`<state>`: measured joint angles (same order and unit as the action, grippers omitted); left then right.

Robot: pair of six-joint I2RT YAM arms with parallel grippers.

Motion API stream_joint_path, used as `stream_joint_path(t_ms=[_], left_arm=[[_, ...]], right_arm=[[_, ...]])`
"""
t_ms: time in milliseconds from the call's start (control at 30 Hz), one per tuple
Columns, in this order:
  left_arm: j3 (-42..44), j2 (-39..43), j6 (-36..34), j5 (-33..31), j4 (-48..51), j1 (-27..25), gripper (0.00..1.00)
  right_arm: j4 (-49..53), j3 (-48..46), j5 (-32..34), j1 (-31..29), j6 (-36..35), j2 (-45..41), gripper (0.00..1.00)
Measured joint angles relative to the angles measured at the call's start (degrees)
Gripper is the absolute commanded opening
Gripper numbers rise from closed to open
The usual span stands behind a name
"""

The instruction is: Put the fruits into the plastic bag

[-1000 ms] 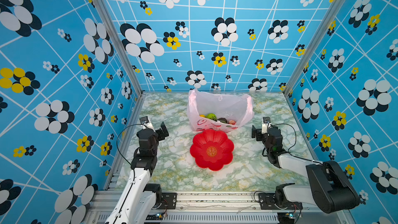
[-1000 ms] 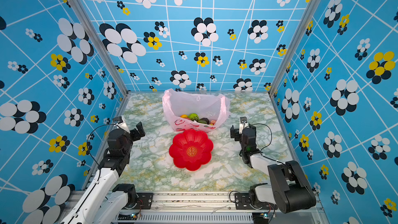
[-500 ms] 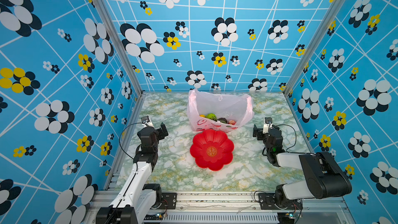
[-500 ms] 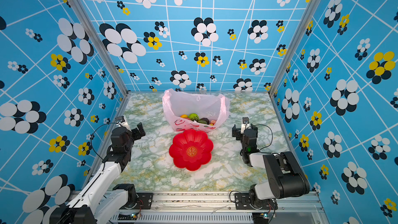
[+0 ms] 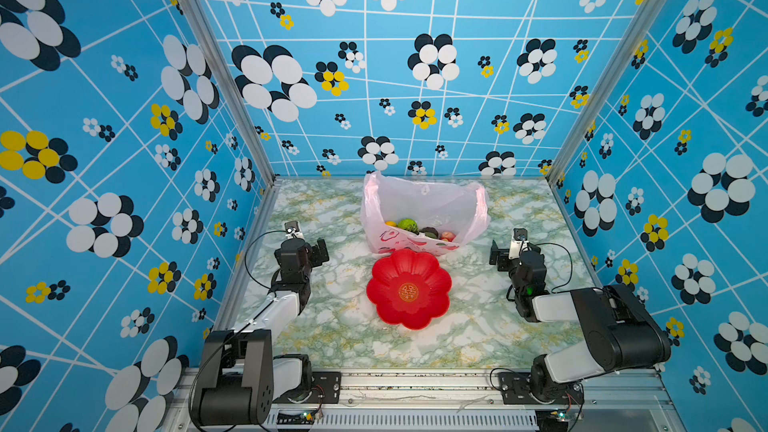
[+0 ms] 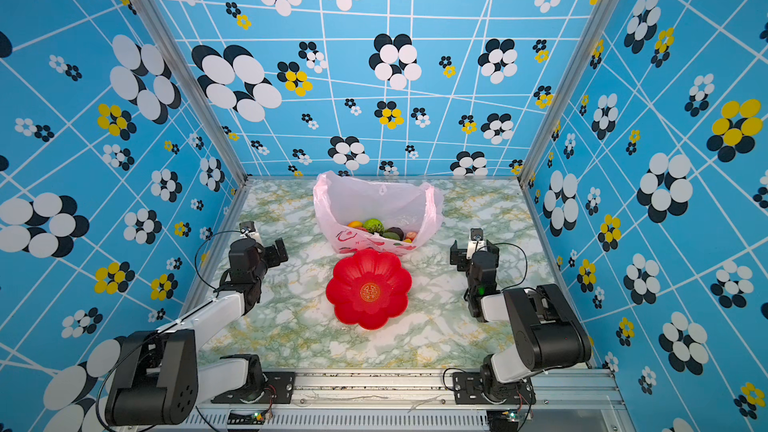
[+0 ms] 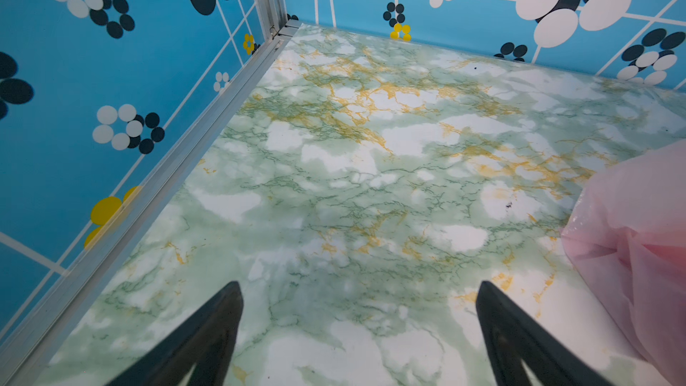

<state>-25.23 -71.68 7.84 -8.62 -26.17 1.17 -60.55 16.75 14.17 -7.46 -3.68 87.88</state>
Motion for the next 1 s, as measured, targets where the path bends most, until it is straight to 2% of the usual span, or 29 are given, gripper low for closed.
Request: stream_joint_path(t_ms=[800, 1000], left_arm=[[0.11, -7.61, -1.29, 3.39, -10.05, 0.00, 0.99], [2.40, -10.58, -3.54, 5.03, -17.20, -0.70, 0.99]], right_arm=[[-1.42, 0.00, -0.20, 0.00, 0.02, 1.16, 0.99], [-1.38, 0.02, -0.79, 1.95, 0.04, 1.18, 1.00]])
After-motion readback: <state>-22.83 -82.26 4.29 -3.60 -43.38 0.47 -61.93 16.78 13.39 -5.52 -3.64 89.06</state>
